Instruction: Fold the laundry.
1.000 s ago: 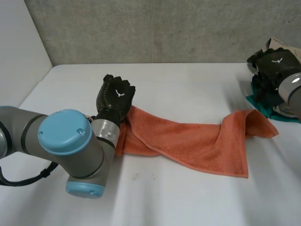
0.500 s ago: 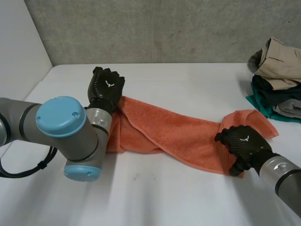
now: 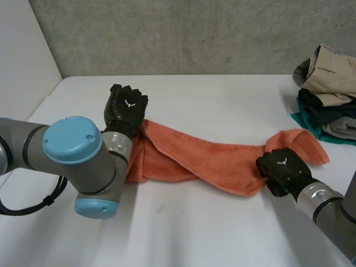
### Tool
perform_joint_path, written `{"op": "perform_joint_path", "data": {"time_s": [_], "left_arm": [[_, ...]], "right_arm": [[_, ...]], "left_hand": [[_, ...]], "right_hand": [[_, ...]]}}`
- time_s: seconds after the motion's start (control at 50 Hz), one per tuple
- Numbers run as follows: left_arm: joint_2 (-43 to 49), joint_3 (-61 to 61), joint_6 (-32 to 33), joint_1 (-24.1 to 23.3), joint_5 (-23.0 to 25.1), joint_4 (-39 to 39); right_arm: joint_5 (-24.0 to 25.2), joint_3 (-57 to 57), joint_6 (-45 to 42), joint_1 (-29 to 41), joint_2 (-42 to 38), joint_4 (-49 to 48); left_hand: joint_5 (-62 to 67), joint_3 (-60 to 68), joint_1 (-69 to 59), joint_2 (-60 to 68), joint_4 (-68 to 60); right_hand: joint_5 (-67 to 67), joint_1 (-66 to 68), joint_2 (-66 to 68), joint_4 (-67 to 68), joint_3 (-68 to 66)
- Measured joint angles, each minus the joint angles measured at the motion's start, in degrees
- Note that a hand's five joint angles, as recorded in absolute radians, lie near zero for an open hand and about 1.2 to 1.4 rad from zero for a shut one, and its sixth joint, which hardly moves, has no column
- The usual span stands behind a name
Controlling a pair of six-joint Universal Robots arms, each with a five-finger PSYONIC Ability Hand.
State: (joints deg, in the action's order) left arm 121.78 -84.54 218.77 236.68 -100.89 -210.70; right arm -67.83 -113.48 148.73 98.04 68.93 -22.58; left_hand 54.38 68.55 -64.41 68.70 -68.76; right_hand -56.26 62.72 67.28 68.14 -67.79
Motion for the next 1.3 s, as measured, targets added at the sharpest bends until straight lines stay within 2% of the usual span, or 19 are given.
{"op": "perform_joint_path", "data": {"time_s": [0.2,0.28,0.34,0.44,0.54,0.64,0.76,0.86,0.96,0.98,1.0,1.06,1.12,1.2,1.3], "left_arm": [[-2.3,-1.2,-2.6,-0.1,0.0,4.2],[-5.4,-2.8,-3.4,-0.4,0.0,6.9],[-13.2,-6.3,-3.7,-1.0,0.1,11.7],[-22.0,-9.4,-3.7,-1.7,0.4,18.2],[-26.1,-10.9,-4.0,-2.3,0.9,24.8],[-22.2,-10.3,-3.9,-2.3,1.6,27.7],[-10.0,-2.4,-2.0,-1.2,1.7,25.0],[-0.3,10.3,3.7,1.4,1.7,18.7],[4.3,23.6,13.5,3.5,2.2,4.9],[4.3,23.6,13.5,3.5,2.2,4.9],[4.7,27.1,16.8,4.0,2.4,-2.4],[4.2,29.7,20.1,4.2,2.8,-12.7],[2.7,29.0,21.4,4.1,3.0,-18.7],[-0.8,23.8,21.4,4.1,3.1,-20.3],[-5.0,12.8,19.6,4.0,3.0,-18.2]], "right_arm": [[-0.4,3.7,0.1,0.0,-1.1,-0.6],[-0.7,6.6,-0.2,0.0,1.5,2.8],[-1.0,13.9,-2.6,-0.3,10.2,16.3],[-1.8,22.8,-7.6,-0.8,16.0,33.2],[-4.3,27.6,-15.4,-0.7,16.1,44.7],[-8.6,30.3,-21.9,0.6,8.8,49.0],[-13.9,37.2,-21.7,4.4,-3.0,44.0],[-17.3,47.1,-18.7,7.5,-9.7,32.8],[-18.7,57.2,-13.6,8.7,-11.5,13.8],[-18.7,57.2,-13.6,8.7,-11.5,13.8],[-19.0,59.6,-11.6,8.7,-11.0,5.7],[-19.6,61.9,-9.6,8.7,-9.9,-4.7],[-20.0,62.6,-8.6,8.8,-8.8,-10.5],[-20.2,61.7,-8.1,9.5,-7.8,-11.1],[-19.9,56.7,-7.4,10.7,-7.1,-5.0]], "left_hand": [[0.0,0.0,0.0,0.0,0.0],[0.0,0.0,0.0,0.0,0.0],[0.0,0.0,0.0,0.0,0.0],[0.0,0.0,0.0,0.0,0.0],[0.0,0.0,0.0,0.0,0.0],[0.0,0.0,0.0,0.0,0.0],[0.0,0.0,0.0,0.0,0.0],[0.0,0.0,0.0,0.0,-0.2],[0.0,0.0,0.0,0.0,-0.2],[0.0,0.0,0.0,0.0,-0.2],[0.0,0.0,0.0,0.0,-0.2],[0.0,0.0,0.0,0.0,-0.2],[0.0,0.0,0.0,0.0,-0.2],[0.0,0.0,0.0,0.0,-0.2],[0.0,0.0,0.0,0.0,-0.2]], "right_hand": [[0.0,0.0,0.0,0.5,-0.3],[0.0,0.0,0.0,0.6,-0.3],[0.0,0.0,0.0,0.6,-0.3],[0.0,0.0,0.0,0.6,-0.3],[0.0,0.0,0.0,0.6,-0.3],[0.0,0.0,0.0,0.6,-0.3],[0.0,0.0,0.0,0.6,-0.3],[0.0,0.0,0.0,0.6,-0.5],[0.0,0.0,0.0,0.6,-0.5],[0.0,0.0,0.0,0.6,-0.5],[0.0,0.0,0.0,0.6,-0.5],[0.0,0.0,0.0,0.6,-0.5],[0.0,0.0,0.0,0.6,-0.5],[-0.4,0.0,0.0,0.6,-0.5],[-0.4,0.0,0.0,0.6,-0.5]]}}
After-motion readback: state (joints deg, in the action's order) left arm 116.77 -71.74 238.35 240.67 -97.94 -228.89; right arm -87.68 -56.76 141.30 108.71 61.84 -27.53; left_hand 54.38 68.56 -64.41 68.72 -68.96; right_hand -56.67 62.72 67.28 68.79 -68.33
